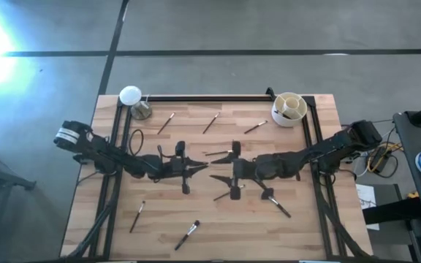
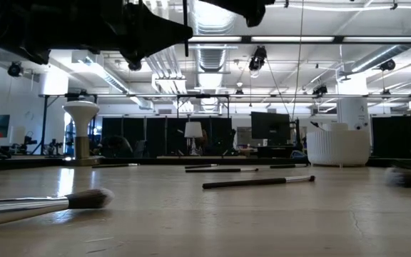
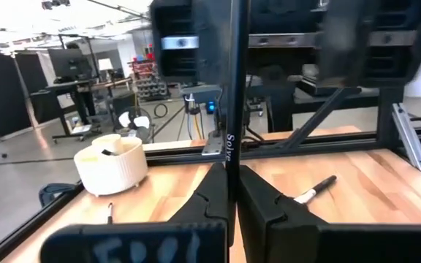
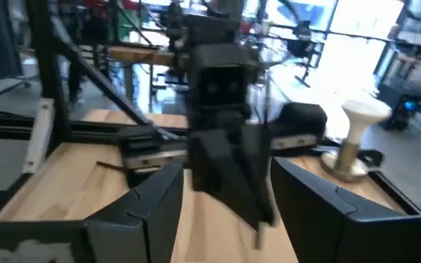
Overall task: Put items in baskets/containers
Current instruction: Put the brown liner brush into the white organizer
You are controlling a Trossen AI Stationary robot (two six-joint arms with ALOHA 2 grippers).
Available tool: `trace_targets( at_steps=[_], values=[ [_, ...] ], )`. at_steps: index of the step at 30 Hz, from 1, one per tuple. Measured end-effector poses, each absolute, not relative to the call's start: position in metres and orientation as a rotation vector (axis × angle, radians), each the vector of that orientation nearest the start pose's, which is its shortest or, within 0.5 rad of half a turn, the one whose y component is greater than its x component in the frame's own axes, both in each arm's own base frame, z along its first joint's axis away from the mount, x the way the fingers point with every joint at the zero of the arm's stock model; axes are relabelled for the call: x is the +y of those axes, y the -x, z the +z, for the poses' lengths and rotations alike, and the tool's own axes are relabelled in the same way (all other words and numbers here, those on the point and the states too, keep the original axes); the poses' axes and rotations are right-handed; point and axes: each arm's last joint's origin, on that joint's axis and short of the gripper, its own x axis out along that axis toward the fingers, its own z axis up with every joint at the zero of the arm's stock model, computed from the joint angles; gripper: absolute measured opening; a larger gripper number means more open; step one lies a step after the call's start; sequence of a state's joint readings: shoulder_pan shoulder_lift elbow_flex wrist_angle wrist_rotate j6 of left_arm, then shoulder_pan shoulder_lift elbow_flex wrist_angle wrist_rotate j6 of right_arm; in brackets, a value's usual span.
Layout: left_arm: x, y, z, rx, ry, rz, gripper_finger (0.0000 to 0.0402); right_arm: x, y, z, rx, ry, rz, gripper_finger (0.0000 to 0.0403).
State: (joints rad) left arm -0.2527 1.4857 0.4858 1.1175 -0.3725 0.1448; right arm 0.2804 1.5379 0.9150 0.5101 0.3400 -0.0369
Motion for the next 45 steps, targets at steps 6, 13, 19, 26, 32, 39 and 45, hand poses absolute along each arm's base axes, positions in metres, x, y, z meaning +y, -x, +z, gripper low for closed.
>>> trace_targets(
  at_steps=[6, 13, 19, 26, 32, 39, 45],
  values=[
    [-0.059, -0.27, 0.204, -0.099, -0.098, 0.11, 0.0006, 0.085, -0.335, 0.263, 0.02, 0.068, -0.069, 0.0203],
    [-0.062, -0.276, 0.207, -0.07, -0.098, 0.074, 0.0006, 0.083, -0.345, 0.256, -0.048, 0.093, -0.129, 0.0202],
    [-0.061, -0.277, 0.206, -0.06, -0.089, 0.079, 0.0006, 0.084, -0.349, 0.255, -0.056, 0.113, -0.131, 0.0155],
    [-0.06, -0.276, 0.206, -0.06, -0.059, 0.095, 0.004, 0.083, -0.349, 0.255, -0.051, 0.136, -0.134, 0.0024],
    [-0.058, -0.272, 0.205, -0.058, -0.059, 0.137, 0.0079, 0.078, -0.338, 0.26, 0.031, 0.186, -0.205, 0.0017],
    [-0.052, -0.255, 0.208, -0.074, -0.075, 0.148, 0.0077, 0.053, -0.288, 0.264, 0.038, 0.189, -0.304, 0.0015],
    [-0.043, -0.24, 0.208, -0.085, -0.069, 0.169, 0.0038, 0.019, -0.231, 0.256, 0.025, 0.179, -0.529, 0.0014]
  ],
)
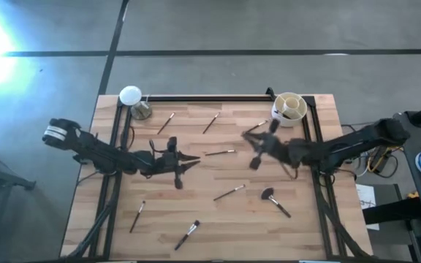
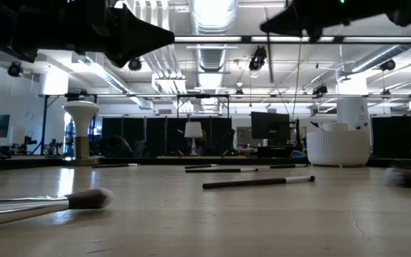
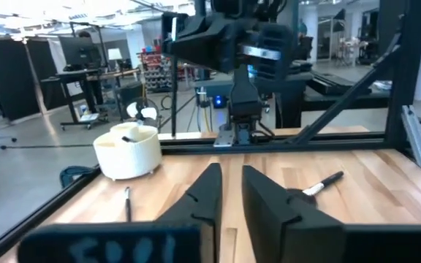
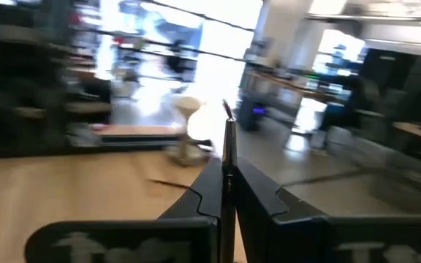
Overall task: Put items in baskets/containers
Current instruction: Put the brown liner brush into the white organizer
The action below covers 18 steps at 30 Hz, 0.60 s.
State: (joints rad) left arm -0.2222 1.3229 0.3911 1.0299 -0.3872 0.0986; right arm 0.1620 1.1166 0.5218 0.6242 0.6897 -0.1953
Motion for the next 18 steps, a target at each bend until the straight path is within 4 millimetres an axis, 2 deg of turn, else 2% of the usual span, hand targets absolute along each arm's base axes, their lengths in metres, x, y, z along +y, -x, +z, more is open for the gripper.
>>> trace_targets(
  at_steps=[4, 8, 12, 18],
  values=[
    [-0.036, -0.233, 0.206, -0.086, -0.066, 0.192, 0.0006, -0.006, -0.197, 0.247, 0.006, 0.168, -0.682, 0.0014],
    [-0.03, -0.231, 0.203, -0.083, -0.05, 0.21, 0.0002, -0.028, -0.172, 0.233, 0.037, 0.175, -0.81, 0.0014],
    [-0.029, -0.229, 0.204, -0.088, -0.048, 0.214, 0.0, -0.044, -0.155, 0.22, 0.089, 0.214, -0.913, 0.0014],
    [-0.029, -0.23, 0.203, -0.075, -0.051, 0.212, 0.0, -0.059, -0.141, 0.208, 0.183, 0.271, -1.015, 0.0013]
  ],
)
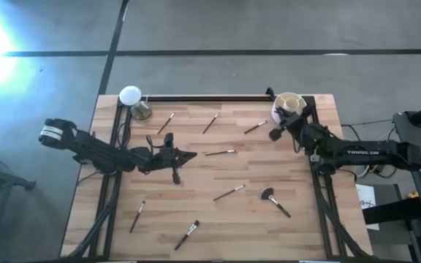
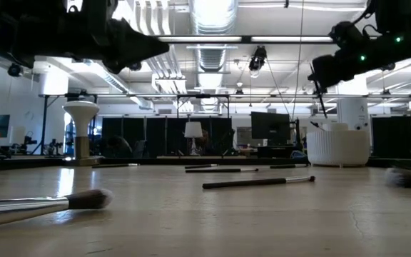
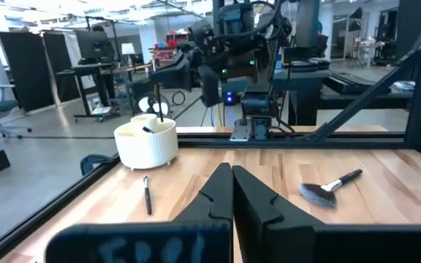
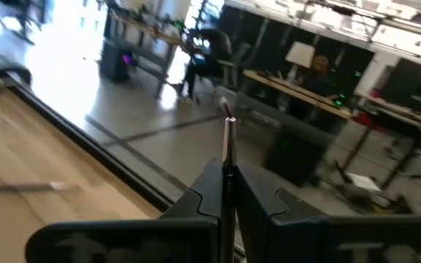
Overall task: Put items in baskets/containers
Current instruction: Put the brown liner brush into the white organizer
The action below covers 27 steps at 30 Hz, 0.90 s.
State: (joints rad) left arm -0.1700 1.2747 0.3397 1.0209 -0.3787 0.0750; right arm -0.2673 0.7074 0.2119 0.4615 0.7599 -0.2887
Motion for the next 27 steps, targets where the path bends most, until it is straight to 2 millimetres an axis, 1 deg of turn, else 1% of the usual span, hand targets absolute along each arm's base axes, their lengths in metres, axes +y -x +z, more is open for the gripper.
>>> trace_targets(
  at_steps=[4, 10, 16, 21, 24, 27],
  values=[
    [-0.027, -0.23, 0.202, -0.073, -0.054, 0.217, 0.0, -0.069, -0.135, 0.197, 0.237, 0.282, -1.081, 0.0013],
    [-0.026, -0.23, 0.202, -0.07, -0.053, 0.223, 0.0, -0.081, -0.125, 0.187, 0.273, 0.261, -1.165, 0.0013],
    [-0.026, -0.23, 0.201, -0.064, -0.055, 0.223, 0.0, -0.091, -0.115, 0.173, 0.3, 0.226, -1.172, 0.0013],
    [-0.026, -0.23, 0.201, -0.06, -0.055, 0.223, 0.0, -0.096, -0.109, 0.168, 0.293, 0.186, -1.175, 0.0014],
    [-0.026, -0.23, 0.201, -0.06, -0.055, 0.224, 0.0, -0.099, -0.107, 0.168, 0.273, 0.15, -1.201, 0.0027],
    [-0.026, -0.23, 0.201, -0.06, -0.055, 0.224, 0.0, -0.1, -0.106, 0.166, 0.269, 0.126, -1.225, 0.0053]
  ],
)
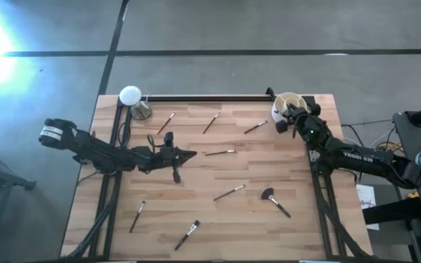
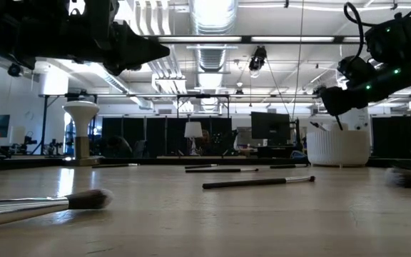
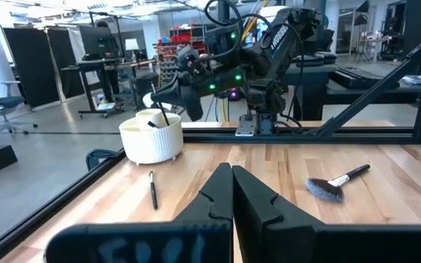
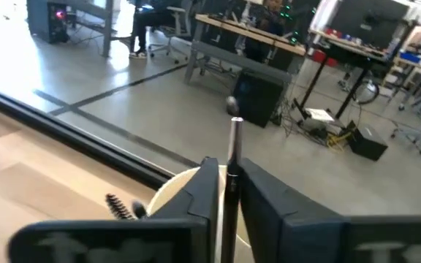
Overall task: Put items in baskets/containers
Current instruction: Put the brown liner brush into the white organizer, then put the black highlighter brush into the white organizer
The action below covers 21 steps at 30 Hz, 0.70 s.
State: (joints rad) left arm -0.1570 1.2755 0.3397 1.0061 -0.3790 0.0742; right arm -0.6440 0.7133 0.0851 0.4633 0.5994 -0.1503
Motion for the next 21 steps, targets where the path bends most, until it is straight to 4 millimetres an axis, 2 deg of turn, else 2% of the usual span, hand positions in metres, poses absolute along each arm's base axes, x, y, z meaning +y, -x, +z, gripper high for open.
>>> trace_targets(
  at_steps=[6, 11, 16, 21],
  values=[
    [-0.024, -0.23, 0.201, -0.06, -0.055, 0.229, 0.0, -0.1, -0.106, 0.164, 0.264, 0.097, -1.231, 0.0101],
    [-0.024, -0.23, 0.202, -0.074, -0.047, 0.229, 0.0, -0.101, -0.109, 0.173, 0.225, 0.063, -1.231, 0.0114],
    [-0.023, -0.228, 0.198, -0.06, -0.034, 0.211, 0.0, -0.1, -0.117, 0.186, 0.325, 0.011, -1.19, 0.0094],
    [-0.022, -0.22, 0.186, -0.035, -0.039, 0.209, 0.0, -0.089, -0.129, 0.208, 0.388, -0.042, -1.106, 0.0037]
  ],
)
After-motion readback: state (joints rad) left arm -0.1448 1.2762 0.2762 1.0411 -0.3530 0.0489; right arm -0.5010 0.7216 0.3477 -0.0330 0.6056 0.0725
